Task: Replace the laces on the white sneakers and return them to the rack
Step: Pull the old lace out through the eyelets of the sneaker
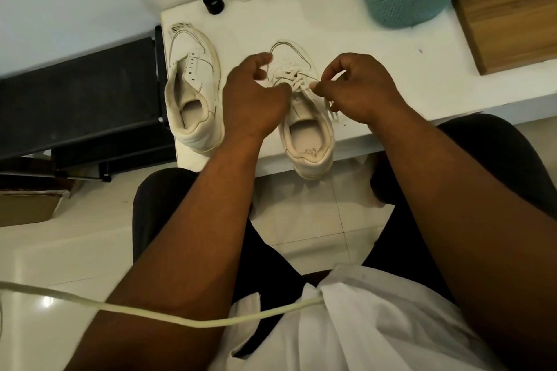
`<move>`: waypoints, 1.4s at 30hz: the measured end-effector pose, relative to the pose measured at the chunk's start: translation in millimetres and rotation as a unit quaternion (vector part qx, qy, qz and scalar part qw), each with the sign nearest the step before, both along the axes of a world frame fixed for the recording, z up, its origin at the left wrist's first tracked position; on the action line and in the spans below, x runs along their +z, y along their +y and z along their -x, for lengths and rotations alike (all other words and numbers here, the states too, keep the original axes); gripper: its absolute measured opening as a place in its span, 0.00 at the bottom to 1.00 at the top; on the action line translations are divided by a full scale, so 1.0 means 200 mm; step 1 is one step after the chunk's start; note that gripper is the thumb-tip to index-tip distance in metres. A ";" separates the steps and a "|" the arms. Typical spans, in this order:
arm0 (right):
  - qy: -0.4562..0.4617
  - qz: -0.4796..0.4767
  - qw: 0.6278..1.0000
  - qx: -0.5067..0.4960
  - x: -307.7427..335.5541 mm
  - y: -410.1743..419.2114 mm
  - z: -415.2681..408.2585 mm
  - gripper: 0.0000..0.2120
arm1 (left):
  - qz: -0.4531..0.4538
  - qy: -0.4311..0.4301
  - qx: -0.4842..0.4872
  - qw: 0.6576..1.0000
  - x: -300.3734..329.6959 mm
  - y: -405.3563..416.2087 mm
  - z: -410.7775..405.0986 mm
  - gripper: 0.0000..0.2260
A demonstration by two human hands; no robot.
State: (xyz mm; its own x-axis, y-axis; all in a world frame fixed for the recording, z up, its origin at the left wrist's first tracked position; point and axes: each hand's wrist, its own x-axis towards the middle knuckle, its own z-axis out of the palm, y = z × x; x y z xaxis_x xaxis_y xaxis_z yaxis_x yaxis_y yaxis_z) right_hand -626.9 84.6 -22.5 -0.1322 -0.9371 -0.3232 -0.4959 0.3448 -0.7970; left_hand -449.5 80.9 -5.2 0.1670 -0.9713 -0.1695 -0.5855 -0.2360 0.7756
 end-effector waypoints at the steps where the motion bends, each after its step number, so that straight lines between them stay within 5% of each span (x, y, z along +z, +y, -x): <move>1: 0.001 0.010 1.000 -0.002 -0.01 -0.01 0.00 0.12 | -0.030 -0.006 -0.039 0.999 0.00 0.01 0.00 0.26; 7: 0.103 0.011 0.993 0.061 -0.07 0.00 -0.01 0.07 | -0.084 -0.177 -0.142 0.970 -0.07 0.03 0.02 0.37; 12: 0.086 0.055 0.994 0.033 -0.08 0.00 -0.02 0.03 | -0.074 -0.136 -0.136 0.979 -0.06 0.03 0.00 0.37; 18: 0.077 0.124 0.983 0.112 -0.03 0.02 -0.11 0.17 | -0.071 -0.117 -0.143 0.980 -0.04 0.06 0.04 0.37; 26: 0.160 0.154 0.974 0.045 -0.04 0.03 -0.13 0.07 | -0.075 -0.095 -0.140 0.983 -0.03 0.05 0.03 0.33; 32: 0.045 0.073 0.991 -0.101 -0.05 -0.03 -0.09 0.05 | -0.079 -0.100 -0.146 0.981 -0.03 0.04 0.03 0.32; 37: 0.039 0.084 0.996 0.015 -0.04 -0.01 -0.11 0.18 | -0.075 -0.095 -0.143 0.982 -0.02 0.04 0.03 0.31; 42: 0.109 0.136 0.985 0.004 -0.07 0.00 -0.12 0.01 | -0.075 -0.100 -0.143 0.982 -0.03 0.04 0.03 0.32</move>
State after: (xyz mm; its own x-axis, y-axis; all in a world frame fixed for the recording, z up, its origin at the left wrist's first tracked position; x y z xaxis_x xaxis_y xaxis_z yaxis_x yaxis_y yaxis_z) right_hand -601.9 83.6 -36.2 -0.1623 -0.9864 -0.0244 -0.6674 0.1279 -0.7337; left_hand -454.8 89.2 -10.4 -0.0653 -0.9500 -0.3052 -0.7816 -0.1415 0.6075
